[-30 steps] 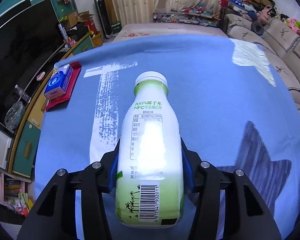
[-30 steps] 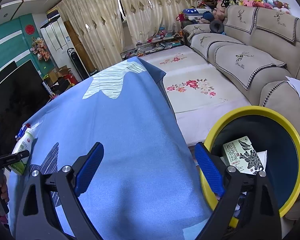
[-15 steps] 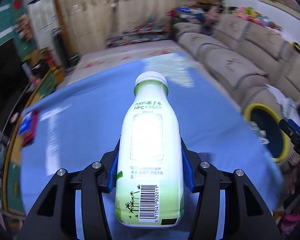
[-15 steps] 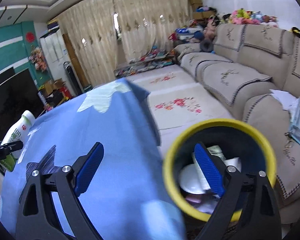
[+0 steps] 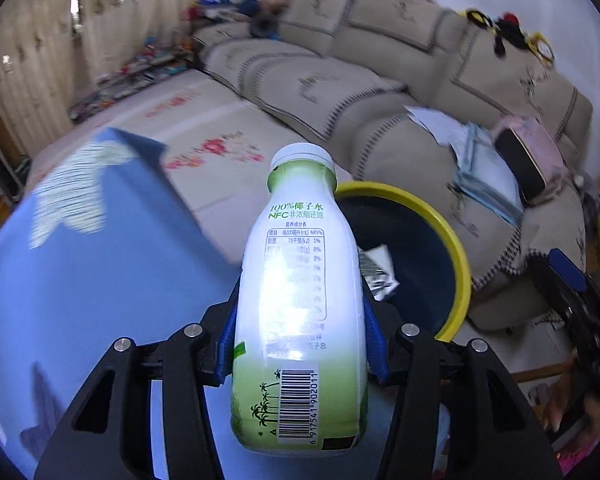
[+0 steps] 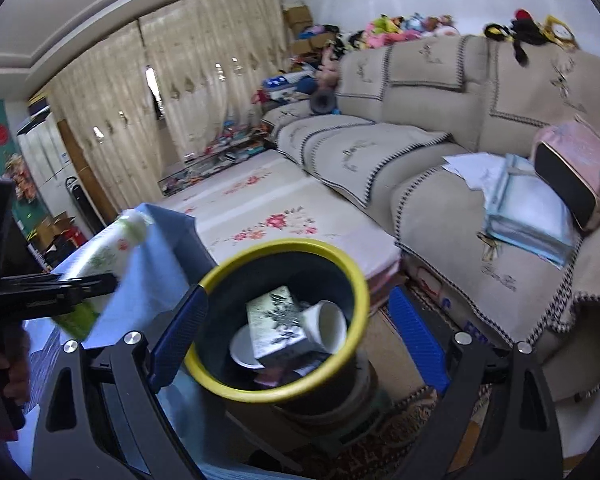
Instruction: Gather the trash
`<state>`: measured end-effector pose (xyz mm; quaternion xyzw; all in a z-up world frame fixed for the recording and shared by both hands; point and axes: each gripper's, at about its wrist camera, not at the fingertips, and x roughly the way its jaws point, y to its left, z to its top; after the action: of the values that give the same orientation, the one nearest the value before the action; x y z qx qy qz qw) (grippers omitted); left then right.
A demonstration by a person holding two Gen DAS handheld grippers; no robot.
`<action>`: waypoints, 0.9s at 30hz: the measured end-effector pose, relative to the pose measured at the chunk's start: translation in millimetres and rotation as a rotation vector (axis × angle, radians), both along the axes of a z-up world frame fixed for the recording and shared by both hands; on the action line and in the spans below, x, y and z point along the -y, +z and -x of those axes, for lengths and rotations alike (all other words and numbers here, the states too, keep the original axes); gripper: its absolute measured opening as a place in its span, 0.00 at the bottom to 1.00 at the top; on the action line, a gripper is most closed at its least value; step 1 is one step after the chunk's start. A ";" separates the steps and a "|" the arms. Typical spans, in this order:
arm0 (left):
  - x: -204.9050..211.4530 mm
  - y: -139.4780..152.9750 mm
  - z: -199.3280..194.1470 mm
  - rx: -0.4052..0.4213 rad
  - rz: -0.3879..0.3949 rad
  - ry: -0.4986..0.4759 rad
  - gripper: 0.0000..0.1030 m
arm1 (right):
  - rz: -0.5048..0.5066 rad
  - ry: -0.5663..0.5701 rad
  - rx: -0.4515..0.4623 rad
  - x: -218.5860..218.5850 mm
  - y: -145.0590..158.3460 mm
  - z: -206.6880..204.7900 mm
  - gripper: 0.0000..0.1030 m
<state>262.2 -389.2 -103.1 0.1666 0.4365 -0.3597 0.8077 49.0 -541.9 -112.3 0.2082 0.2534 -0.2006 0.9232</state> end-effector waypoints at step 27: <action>-79.4 42.5 52.4 0.189 0.190 0.151 0.95 | -0.014 0.062 -0.008 -24.3 -0.7 9.7 0.85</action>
<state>209.7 -309.8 -60.6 0.0893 0.3339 -0.3203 0.8820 39.3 -517.7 -113.0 0.2060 0.2649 -0.1710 0.9264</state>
